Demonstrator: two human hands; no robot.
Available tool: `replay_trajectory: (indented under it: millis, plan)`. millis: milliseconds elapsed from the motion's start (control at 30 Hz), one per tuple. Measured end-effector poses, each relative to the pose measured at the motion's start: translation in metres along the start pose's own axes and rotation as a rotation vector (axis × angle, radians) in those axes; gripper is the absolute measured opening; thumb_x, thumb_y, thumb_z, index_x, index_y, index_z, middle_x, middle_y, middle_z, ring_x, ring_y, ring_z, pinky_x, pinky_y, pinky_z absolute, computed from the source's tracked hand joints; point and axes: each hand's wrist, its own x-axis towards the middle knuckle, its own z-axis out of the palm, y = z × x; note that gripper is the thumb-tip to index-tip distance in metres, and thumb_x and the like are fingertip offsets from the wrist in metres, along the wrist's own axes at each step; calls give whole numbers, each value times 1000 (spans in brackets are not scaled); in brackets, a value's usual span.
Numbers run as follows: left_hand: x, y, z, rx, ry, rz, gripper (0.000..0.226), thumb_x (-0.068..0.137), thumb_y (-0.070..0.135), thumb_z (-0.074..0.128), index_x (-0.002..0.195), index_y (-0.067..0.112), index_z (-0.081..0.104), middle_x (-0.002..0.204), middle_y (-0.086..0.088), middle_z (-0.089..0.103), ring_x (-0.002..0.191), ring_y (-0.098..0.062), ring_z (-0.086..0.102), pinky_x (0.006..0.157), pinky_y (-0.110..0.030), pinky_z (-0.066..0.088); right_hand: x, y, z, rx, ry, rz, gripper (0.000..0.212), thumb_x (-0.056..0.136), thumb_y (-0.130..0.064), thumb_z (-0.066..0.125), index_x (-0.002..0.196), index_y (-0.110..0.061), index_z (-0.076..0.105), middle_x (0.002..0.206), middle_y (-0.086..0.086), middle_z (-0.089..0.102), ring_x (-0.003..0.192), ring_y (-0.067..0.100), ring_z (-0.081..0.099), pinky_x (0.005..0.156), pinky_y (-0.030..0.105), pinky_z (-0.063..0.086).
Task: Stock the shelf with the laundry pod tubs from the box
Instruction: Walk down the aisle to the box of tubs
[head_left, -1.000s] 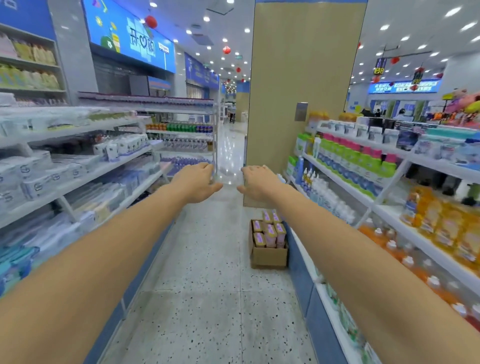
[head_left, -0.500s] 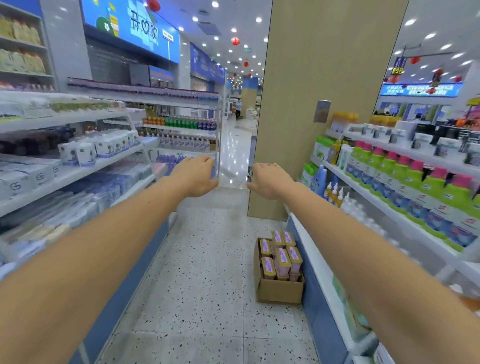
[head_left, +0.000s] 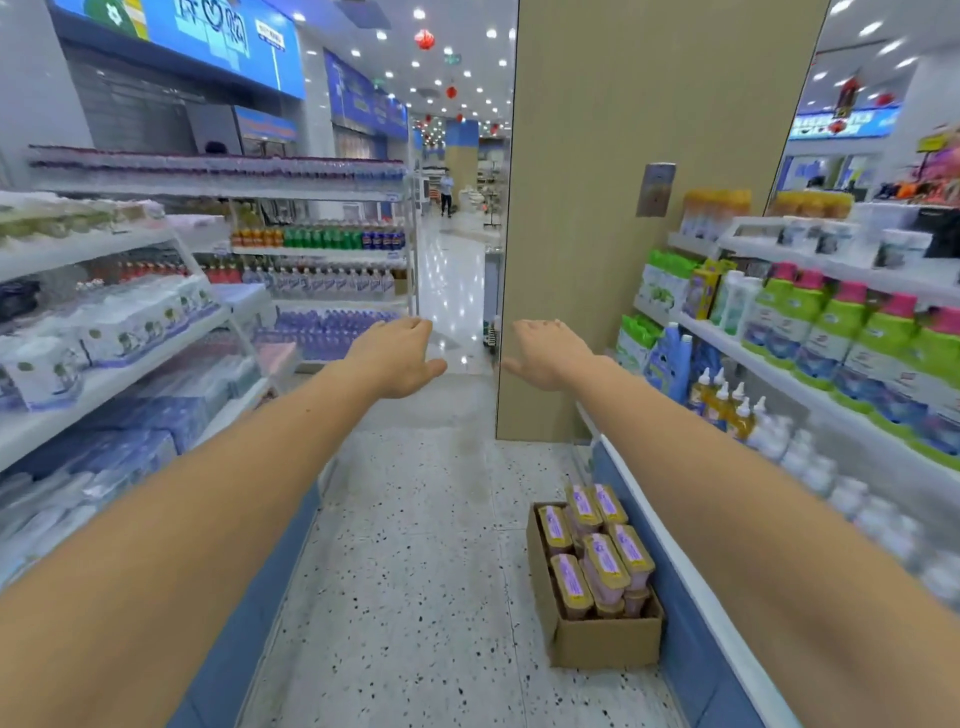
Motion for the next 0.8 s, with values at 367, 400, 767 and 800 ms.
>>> replay_trajectory:
  millis: [367,400,767,800]
  plan:
    - [267,-34,55,9,28,50,65,95,43,41,145,4,27,152,-12,31,133,-33,39,109,-43,36,243,103,69,-33,-8,25,59,95,-38,40,141,-3,31,147,14,38,136,29,36,116,42,19]
    - [298,-33,57,8,33,60,65,95,43,42,145,4,27,151,-13,33,133,-33,39,109,-43,35,268,119,70,-29,-10,37,58,95,-38,40,140,-3,32,147,14,39,135,29,36,115,41,20]
    - [560,-13,109,33,-12,159,66,95,45,40,145,4,27,153,-12,29,137,-32,35,112,-41,28,461,251,116,-112,-75,149,63,94,-42,39,142,-2,30,149,15,35,137,29,34,115,40,18]
    - [581,-8,115,27,-17,182,67,94,46,40,145,4,26,153,-12,29,136,-33,35,112,-42,29,472,263,121,-119,-75,172,62,95,-43,39,141,-2,31,149,15,36,137,29,34,115,40,18]
